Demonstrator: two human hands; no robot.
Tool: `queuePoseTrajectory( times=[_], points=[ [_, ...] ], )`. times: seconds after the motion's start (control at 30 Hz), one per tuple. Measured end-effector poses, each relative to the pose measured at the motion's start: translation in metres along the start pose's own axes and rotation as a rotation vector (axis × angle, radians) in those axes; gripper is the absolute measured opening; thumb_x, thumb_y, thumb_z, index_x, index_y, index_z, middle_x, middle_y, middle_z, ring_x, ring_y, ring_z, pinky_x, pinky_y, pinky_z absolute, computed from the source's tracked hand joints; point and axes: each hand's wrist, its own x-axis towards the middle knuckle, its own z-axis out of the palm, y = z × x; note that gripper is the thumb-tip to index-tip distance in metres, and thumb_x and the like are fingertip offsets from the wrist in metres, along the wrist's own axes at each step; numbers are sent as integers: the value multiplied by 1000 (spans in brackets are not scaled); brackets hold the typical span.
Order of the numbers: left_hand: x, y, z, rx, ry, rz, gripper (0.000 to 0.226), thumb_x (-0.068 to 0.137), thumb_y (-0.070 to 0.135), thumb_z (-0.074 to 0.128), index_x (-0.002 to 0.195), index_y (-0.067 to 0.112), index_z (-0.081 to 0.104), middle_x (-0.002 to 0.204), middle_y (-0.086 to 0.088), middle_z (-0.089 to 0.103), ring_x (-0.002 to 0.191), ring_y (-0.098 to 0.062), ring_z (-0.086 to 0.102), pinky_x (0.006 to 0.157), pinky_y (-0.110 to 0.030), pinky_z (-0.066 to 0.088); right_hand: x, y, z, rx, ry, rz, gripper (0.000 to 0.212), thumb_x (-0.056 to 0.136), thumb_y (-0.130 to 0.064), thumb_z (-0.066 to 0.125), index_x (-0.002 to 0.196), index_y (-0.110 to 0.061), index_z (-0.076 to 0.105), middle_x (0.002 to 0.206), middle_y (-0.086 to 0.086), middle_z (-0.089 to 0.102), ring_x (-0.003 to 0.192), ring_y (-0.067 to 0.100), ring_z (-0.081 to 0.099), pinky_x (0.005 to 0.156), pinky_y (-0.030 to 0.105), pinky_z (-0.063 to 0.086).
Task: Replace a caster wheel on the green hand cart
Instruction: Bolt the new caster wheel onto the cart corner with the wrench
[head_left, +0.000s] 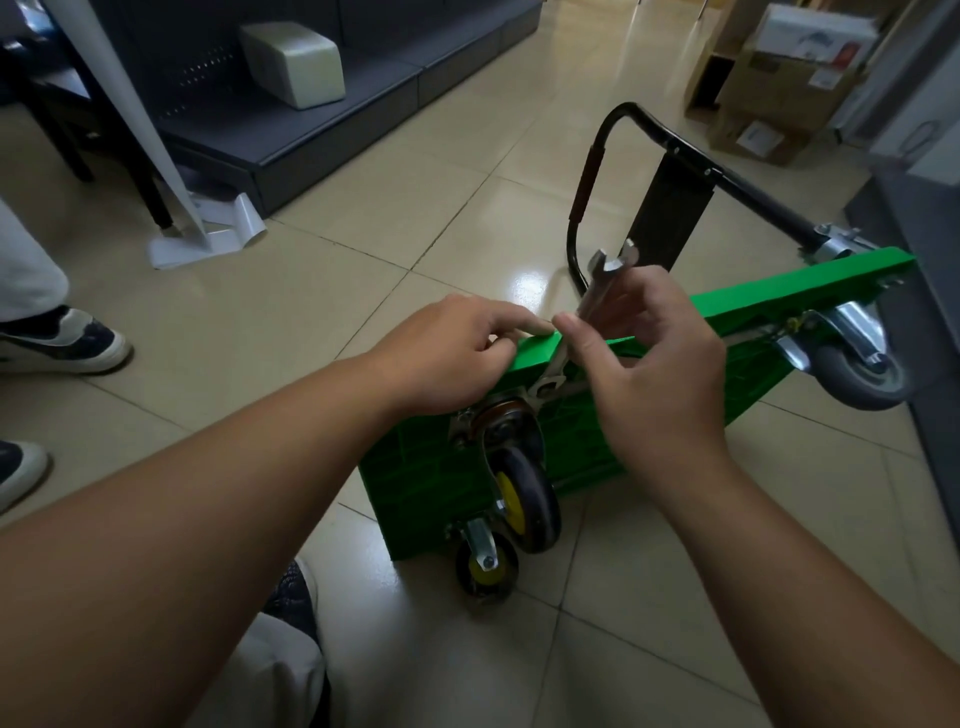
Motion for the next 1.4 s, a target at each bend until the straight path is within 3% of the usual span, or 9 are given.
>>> queuePoseTrajectory(
  times=[0.07,0.17,0.3,0.47,0.53,0.63,0.8,1.03,1.4],
  points=[
    [0,0,-1,16,9,11,40,100,19,52,125,45,69,94,17,72,64,7,56,61,-23,39,-1,-3,2,-3,-38,-63,23,90,-19,78,103,-27,60,96,-7,64,89,5,65,69,27,60],
    [0,-1,-1,26,27,38,27,98,17,54,101,35,74,65,16,57,61,1,52,60,-28,32,-7,-4,8,-39,-127,-193,19,91,-13,76,107,-13,65,97,0,60,87,17,62,67,39,60],
    [0,-1,0,23,11,31,35,99,20,54,117,43,73,92,16,72,77,4,61,68,-25,45,-10,4,6,-52,-113,-194,17,93,-17,73,106,-10,64,98,1,60,86,18,62,69,40,60],
    [-2,1,-1,4,3,15,39,101,23,54,128,46,68,121,11,73,106,-11,68,94,-41,55,-14,11,2,-91,-68,-155,19,94,-22,74,106,-15,62,95,0,64,83,18,66,71,38,58],
    [-3,1,-2,15,4,16,37,101,26,55,129,47,67,122,13,73,102,-5,68,92,-39,56,-15,12,3,-73,-49,-102,18,94,-26,73,105,-19,60,93,-3,65,82,14,67,69,31,57],
    [-4,0,-1,48,1,17,38,102,30,55,134,48,63,121,13,72,68,15,58,66,-26,48,-10,14,3,-13,33,57,19,92,-34,74,103,-29,60,88,-11,68,78,4,69,68,23,60],
    [-4,0,0,67,9,18,38,102,31,56,134,50,62,121,14,72,52,9,53,57,-19,35,-6,29,0,210,134,332,15,91,-26,77,99,-25,64,85,-2,75,76,10,76,69,39,65],
    [-4,1,-1,92,14,13,37,103,33,56,136,48,62,125,10,72,56,18,52,55,-18,34,-8,37,0,543,172,545,9,96,-11,71,99,-13,63,80,8,77,76,24,78,64,29,63],
    [-5,4,0,128,-16,18,36,103,36,55,137,45,62,128,12,71,50,-3,56,56,-27,48,-18,60,1,910,238,954,22,98,-10,65,115,2,58,87,17,73,77,26,78,64,31,63]
  ],
)
